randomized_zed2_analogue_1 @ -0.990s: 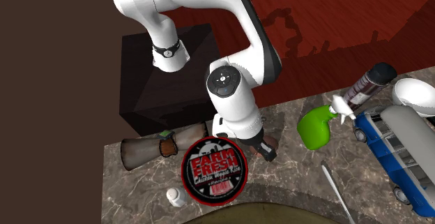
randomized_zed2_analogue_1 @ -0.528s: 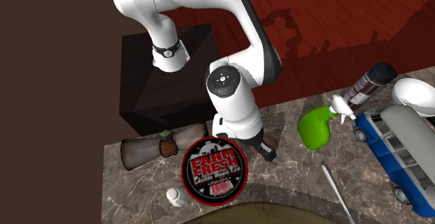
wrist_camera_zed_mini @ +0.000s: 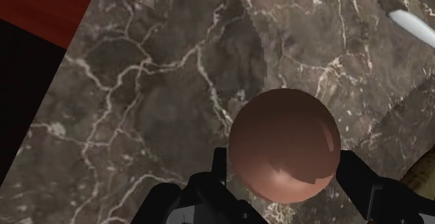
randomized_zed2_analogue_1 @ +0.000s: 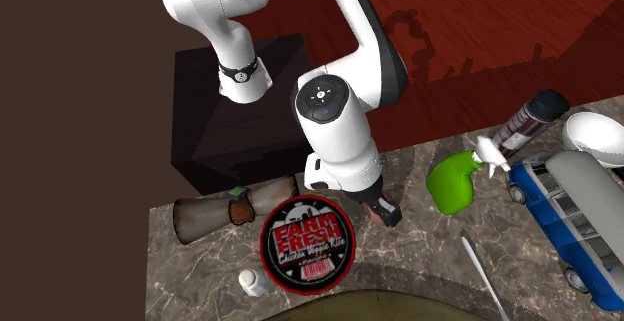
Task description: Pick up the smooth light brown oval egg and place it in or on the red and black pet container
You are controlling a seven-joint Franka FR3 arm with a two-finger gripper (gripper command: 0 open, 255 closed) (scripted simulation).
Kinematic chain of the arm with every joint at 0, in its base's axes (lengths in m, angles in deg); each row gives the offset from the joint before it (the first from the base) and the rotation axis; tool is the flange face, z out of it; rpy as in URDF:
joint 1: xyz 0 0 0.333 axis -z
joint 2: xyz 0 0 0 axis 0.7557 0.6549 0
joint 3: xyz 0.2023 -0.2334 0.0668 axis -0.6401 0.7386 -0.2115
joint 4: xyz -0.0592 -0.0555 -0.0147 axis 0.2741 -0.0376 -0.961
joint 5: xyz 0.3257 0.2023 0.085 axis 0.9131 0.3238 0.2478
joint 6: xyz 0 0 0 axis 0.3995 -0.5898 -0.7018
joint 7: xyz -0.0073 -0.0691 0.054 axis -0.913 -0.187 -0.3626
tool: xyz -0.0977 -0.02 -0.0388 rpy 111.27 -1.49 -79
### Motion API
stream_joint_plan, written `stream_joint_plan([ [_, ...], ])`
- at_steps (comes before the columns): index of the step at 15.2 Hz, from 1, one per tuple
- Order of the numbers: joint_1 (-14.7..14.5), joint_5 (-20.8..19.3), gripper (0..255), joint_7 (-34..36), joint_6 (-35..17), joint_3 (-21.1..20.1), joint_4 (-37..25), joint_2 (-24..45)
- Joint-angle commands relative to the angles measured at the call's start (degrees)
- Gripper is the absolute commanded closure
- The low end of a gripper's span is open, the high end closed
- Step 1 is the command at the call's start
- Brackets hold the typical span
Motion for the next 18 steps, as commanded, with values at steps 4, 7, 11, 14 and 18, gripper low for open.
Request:
stream_joint_plan([
  [4,-0.1,-1.3,255,1.8,3.5,0.5,-0.4,-3.2],
  [7,0.0,-2.0,255,2.8,5.6,0.7,-0.8,-4.9],
  [11,0.1,-2.9,255,4.1,8.4,1.0,-1.6,-7.0],
  [14,0.1,-3.5,255,5.0,10.6,1.2,-2.3,-8.5],
  [18,0.3,-4.3,255,6.1,13.5,1.3,-3.4,-10.4],
])
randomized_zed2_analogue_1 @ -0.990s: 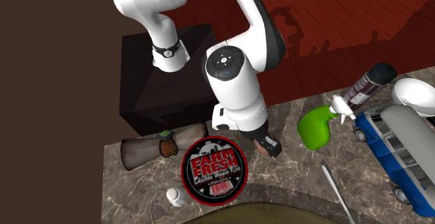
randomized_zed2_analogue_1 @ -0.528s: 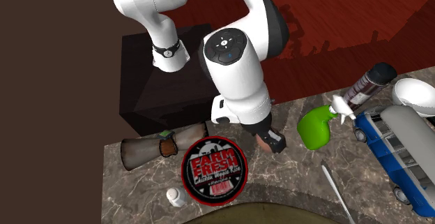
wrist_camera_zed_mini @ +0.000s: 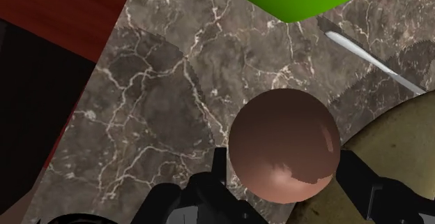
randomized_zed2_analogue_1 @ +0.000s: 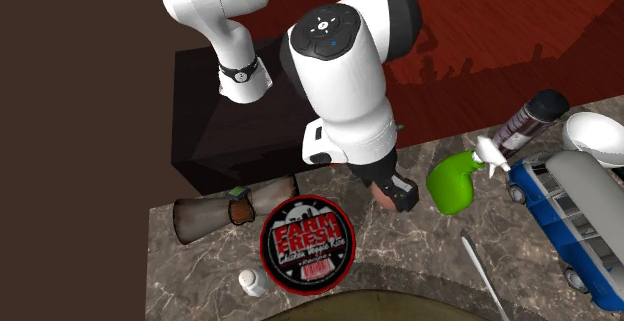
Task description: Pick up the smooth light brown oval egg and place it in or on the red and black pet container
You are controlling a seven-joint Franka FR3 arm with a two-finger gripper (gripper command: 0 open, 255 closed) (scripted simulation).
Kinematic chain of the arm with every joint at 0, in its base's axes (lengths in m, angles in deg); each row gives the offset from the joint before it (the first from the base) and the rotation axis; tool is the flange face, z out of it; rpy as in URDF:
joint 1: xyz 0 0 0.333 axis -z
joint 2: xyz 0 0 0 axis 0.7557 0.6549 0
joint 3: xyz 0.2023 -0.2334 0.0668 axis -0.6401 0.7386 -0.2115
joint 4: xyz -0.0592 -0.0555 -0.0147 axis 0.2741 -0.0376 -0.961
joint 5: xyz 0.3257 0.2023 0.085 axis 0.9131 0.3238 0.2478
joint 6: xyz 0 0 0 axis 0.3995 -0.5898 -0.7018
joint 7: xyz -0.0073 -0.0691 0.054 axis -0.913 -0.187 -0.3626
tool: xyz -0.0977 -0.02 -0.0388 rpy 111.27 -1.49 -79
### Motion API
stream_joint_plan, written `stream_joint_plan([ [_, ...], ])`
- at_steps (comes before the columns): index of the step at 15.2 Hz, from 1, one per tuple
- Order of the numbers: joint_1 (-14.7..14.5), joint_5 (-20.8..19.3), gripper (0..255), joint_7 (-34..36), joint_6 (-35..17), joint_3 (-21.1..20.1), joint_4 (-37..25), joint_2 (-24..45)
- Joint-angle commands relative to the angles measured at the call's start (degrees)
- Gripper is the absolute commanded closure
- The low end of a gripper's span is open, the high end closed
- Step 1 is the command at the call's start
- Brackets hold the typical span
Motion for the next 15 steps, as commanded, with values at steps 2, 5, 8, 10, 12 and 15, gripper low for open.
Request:
stream_joint_plan([
  [2,0.1,-0.6,255,0.8,2.2,0.1,-1.0,-1.2],
  [5,0.2,-1.1,255,1.6,4.4,0.3,-2.1,-2.4],
  [8,0.4,-1.6,255,2.3,6.5,0.4,-3.3,-3.5],
  [10,0.5,-1.9,255,2.8,8.0,0.5,-4.1,-4.1],
  [12,0.5,-2.2,255,3.3,9.5,0.5,-5.0,-4.7],
  [15,0.7,-2.6,255,4.0,11.7,0.6,-6.4,-5.6],
])
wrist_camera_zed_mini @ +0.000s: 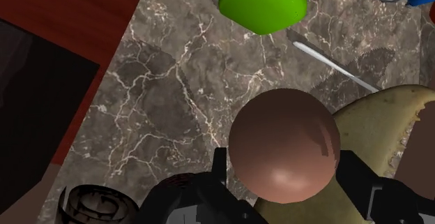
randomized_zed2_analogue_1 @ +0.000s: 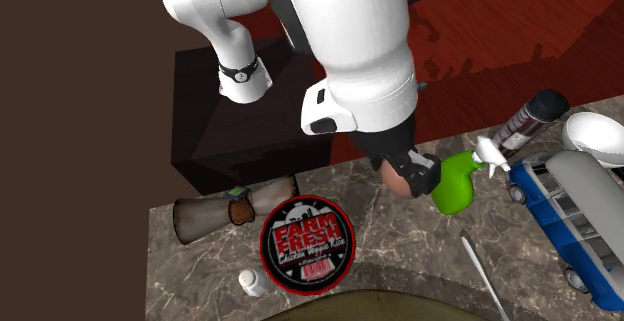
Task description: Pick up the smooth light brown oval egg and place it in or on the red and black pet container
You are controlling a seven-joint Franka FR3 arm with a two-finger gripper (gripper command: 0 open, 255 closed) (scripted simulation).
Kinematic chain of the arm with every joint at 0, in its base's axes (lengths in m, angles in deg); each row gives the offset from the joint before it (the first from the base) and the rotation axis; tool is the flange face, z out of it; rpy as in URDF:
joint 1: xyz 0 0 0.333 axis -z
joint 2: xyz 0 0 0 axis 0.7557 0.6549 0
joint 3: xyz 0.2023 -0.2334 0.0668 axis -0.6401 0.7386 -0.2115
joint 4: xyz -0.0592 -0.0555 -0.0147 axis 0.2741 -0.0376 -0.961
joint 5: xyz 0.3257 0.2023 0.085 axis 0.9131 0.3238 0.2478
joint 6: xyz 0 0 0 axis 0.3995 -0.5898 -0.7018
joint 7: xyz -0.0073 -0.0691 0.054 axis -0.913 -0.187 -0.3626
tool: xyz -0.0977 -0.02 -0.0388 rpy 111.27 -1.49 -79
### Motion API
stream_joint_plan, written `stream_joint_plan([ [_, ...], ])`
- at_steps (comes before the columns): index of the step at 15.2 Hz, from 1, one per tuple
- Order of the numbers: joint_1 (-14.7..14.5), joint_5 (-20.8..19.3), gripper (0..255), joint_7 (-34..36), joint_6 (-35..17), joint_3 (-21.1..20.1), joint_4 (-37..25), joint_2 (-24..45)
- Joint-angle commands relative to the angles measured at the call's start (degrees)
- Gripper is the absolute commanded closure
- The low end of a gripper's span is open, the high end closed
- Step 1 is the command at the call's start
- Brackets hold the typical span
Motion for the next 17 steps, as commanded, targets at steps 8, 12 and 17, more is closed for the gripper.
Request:
stream_joint_plan([
  [8,4.5,1.9,255,-9.9,5.3,5.5,-2.2,-0.1],
  [12,7.1,2.6,255,-15.2,7.8,8.4,-4.5,1.5],
  [17,8.9,3.3,255,-19.5,8.4,10.4,-5.9,3.7],
])
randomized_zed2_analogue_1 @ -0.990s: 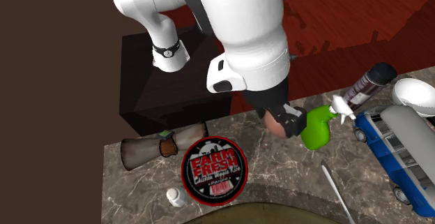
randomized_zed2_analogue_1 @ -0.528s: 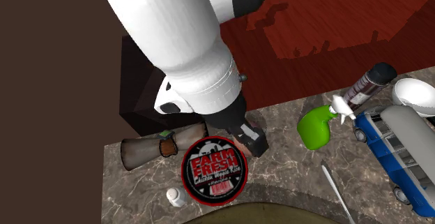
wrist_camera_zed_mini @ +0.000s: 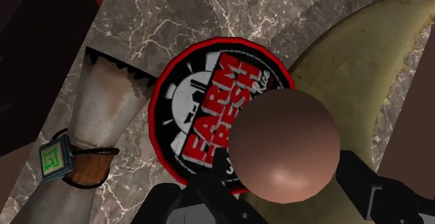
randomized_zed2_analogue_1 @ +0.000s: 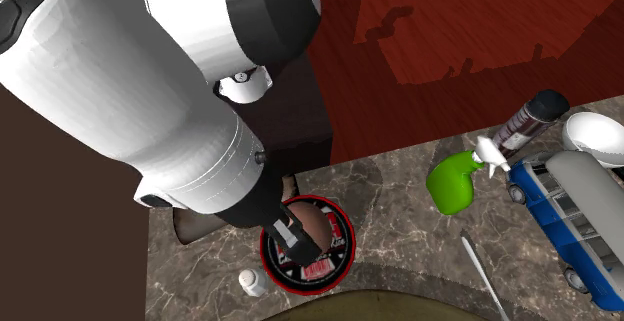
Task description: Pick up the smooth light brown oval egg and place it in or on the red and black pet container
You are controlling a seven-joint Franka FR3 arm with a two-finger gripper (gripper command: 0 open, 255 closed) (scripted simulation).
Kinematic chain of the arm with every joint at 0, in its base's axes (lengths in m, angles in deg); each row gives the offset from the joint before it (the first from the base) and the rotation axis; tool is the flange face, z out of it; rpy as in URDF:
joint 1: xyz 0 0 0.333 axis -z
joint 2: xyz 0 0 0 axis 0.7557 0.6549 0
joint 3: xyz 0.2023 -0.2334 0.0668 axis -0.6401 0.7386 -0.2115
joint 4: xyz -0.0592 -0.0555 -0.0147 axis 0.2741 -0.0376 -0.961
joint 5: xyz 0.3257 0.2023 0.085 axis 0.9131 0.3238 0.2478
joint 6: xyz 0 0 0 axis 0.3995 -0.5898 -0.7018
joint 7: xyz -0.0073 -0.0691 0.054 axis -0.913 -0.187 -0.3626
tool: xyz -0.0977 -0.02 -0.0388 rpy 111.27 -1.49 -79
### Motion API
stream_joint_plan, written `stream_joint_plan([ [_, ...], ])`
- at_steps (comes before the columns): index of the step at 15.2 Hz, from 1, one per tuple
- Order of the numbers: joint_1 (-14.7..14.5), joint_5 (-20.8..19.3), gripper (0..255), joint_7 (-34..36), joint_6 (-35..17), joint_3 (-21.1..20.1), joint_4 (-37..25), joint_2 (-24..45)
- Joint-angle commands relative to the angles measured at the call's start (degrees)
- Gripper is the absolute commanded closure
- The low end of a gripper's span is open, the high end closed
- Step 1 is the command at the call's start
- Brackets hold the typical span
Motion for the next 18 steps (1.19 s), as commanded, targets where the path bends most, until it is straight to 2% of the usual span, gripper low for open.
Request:
stream_joint_plan([
  [1,0.1,0.4,255,-0.9,-1.0,0.1,0.7,0.5],
  [11,-0.2,2.5,255,-4.0,-7.8,-0.2,4.9,3.4],
  [18,-0.2,2.6,255,-4.2,-8.1,-0.3,5.0,3.6],
])
